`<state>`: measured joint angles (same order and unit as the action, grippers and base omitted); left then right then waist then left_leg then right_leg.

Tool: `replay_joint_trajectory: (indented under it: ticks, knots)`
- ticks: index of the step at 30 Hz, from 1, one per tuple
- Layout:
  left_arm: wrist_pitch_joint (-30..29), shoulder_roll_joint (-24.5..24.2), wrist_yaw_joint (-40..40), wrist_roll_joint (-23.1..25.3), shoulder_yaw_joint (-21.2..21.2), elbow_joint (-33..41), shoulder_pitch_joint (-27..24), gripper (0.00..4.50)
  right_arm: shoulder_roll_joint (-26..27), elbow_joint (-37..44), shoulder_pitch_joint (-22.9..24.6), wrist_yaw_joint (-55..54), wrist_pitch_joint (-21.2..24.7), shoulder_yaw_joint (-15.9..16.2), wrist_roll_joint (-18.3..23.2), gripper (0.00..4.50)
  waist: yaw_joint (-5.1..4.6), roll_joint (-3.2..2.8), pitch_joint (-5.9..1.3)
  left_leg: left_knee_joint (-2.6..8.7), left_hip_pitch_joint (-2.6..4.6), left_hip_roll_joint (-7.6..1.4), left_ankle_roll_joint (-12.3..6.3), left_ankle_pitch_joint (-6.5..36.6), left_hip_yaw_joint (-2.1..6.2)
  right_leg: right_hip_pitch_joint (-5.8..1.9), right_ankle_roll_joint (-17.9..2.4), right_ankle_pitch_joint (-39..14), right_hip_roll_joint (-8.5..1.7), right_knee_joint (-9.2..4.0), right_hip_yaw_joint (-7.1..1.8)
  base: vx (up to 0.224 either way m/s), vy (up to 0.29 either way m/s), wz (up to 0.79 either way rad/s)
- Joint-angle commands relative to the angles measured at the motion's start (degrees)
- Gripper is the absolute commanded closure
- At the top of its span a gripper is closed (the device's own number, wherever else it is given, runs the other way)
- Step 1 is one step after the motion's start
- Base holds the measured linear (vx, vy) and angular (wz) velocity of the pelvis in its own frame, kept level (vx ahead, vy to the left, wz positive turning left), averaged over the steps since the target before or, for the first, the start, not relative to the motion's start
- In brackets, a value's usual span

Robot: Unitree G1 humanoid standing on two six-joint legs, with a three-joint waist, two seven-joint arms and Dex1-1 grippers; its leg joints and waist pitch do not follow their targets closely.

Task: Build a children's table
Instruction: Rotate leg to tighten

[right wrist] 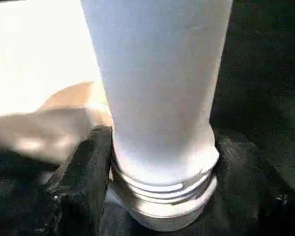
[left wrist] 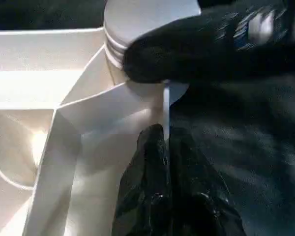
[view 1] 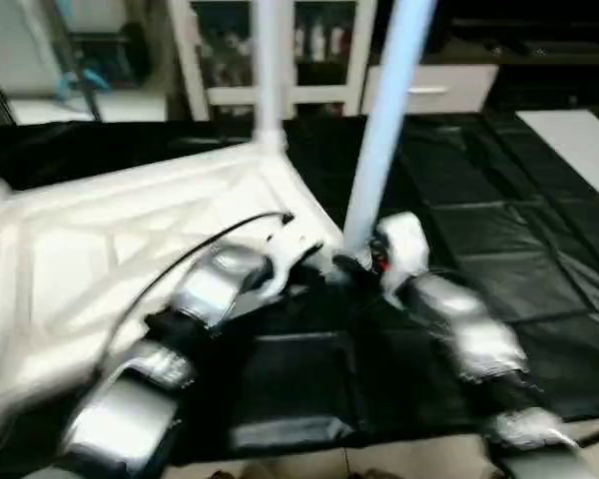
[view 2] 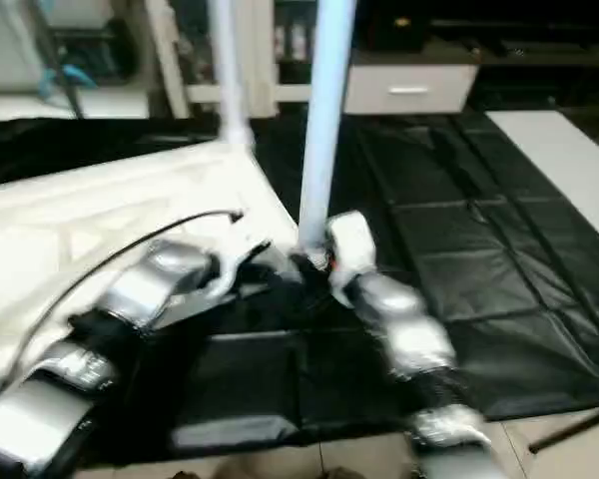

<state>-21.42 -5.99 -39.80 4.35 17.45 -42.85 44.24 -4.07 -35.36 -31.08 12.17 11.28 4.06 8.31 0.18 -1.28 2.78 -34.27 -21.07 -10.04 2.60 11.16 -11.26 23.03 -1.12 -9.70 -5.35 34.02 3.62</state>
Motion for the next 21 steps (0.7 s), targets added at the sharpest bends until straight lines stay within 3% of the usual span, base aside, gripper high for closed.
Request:
replay_joint_trajectory:
  ticks: [1,3,5,7,9,14,15,16,17,18,19,21]
  knots:
    - [1.28,2.74,3.9,0.26,0.37,-3.64,0.8,4.5,2.04,-6.81,-3.2,-8.79,-1.08,-1.3,-1.67,1.79,0.25,-0.03,-3.78,4.44,0.54,-2.38,0.63,15.08,1.73,-2.42,-11.65,-14.41,-3.22,-4.52,-2.17,0.0,0.0,0.0]
    - [2.4,3.45,6.53,0.82,0.0,-5.69,1.64,4.5,4.01,-10.73,-6.16,-13.68,-2.73,-2.12,-1.96,1.79,0.02,-0.06,-4.16,4.06,0.22,-2.21,-1.5,11.02,1.51,-2.76,-13.66,-8.19,-3.14,-3.83,-2.18,0.0,0.0,0.0]
    - [2.85,3.72,7.54,1.0,-0.4,-6.47,1.93,4.5,4.95,-12.39,-7.63,-14.81,-3.79,-2.11,-2.55,1.79,0.29,-0.08,-4.18,3.96,0.34,-2.29,-2.52,10.06,1.33,-2.72,-14.0,-6.61,-3.15,-3.74,-2.1,0.0,0.0,0.0]
    - [3.62,3.96,8.04,1.42,-1.12,-7.83,2.46,4.5,6.2,-14.6,-9.44,-14.99,-6.39,-2.95,-3.19,1.79,0.35,0.52,-4.17,3.9,0.16,-2.37,-4.22,8.17,1.23,-2.97,-14.59,-5.0,-3.21,-3.52,-2.05,0.0,0.0,0.0]
    - [4.27,3.56,7.72,1.57,-1.32,-8.33,2.54,4.5,6.97,-15.95,-10.51,-12.37,-8.83,-3.87,-1.87,1.79,0.47,0.2,-4.03,3.97,0.26,-2.47,-4.68,8.74,1.25,-2.96,-14.58,-6.62,-3.32,-3.64,-2.01,0.0,0.0,0.0]
    - [5.49,2.16,5.44,1.46,-0.9,-7.78,1.44,4.5,6.63,-12.79,-9.08,-3.28,-11.36,-3.49,1.21,1.79,0.41,0.36,-3.89,4.15,0.37,-2.71,-4.42,10.94,1.31,-2.98,-14.03,-9.8,-3.34,-3.84,-2.05,0.0,0.0,0.0]
    - [5.38,1.89,4.74,1.47,-0.64,-7.22,1.13,4.5,6.05,-11.28,-8.35,-1.88,-11.1,-2.98,1.25,1.45,0.46,1.06,-3.91,4.12,0.23,-2.72,-4.95,10.07,1.24,-3.06,-14.19,-8.64,-3.3,-3.75,-2.03,0.0,0.0,0.0]
    - [5.38,1.89,4.74,1.47,-0.64,-7.22,1.13,4.5,6.05,-11.28,-8.35,-1.88,-11.1,-2.98,1.25,1.24,0.79,0.68,-3.97,4.04,0.33,-2.8,-5.42,8.84,1.24,-3.02,-14.48,-7.56,-3.5,-3.51,-2.13,0.0,0.0,0.0]
    - [4.84,1.07,2.82,1.33,-0.16,-5.43,0.33,4.5,4.6,-7.96,-6.59,0.28,-9.86,-2.24,1.27,1.1,0.73,1.1,-3.95,4.03,0.11,-2.77,-5.78,8.11,1.24,-3.14,-14.58,-7.11,-3.47,-3.45,-2.08,0.0,0.0,0.0]
    - [4.17,-0.89,-2.15,0.85,0.98,-1.46,-1.52,4.5,1.57,-1.91,-3.32,3.89,-7.49,-1.49,1.48,1.0,1.28,1.3,-3.95,3.94,0.06,-2.88,-6.87,6.17,1.3,-3.54,-14.54,-4.83,-3.44,-3.15,-2.08,0.0,0.0,0.0]
    - [4.02,-1.1,-2.6,0.8,1.09,-1.06,-1.73,4.5,1.25,-1.38,-3.03,4.36,-7.21,-1.4,1.54,1.0,1.28,1.3,-3.95,3.94,0.06,-2.88,-6.87,6.17,1.3,-3.54,-14.54,-4.83,-3.44,-3.15,-2.08,0.0,0.0,0.0]
    - [2.92,-4.11,-9.05,0.07,2.82,4.32,-4.54,4.5,-3.64,5.26,0.37,12.0,-2.23,-0.28,2.91,0.76,1.47,1.1,-3.91,3.84,0.19,-3.01,-8.45,5.32,1.19,-3.19,-14.67,-4.02,-3.43,-2.97,-2.15,0.0,0.0,0.0]
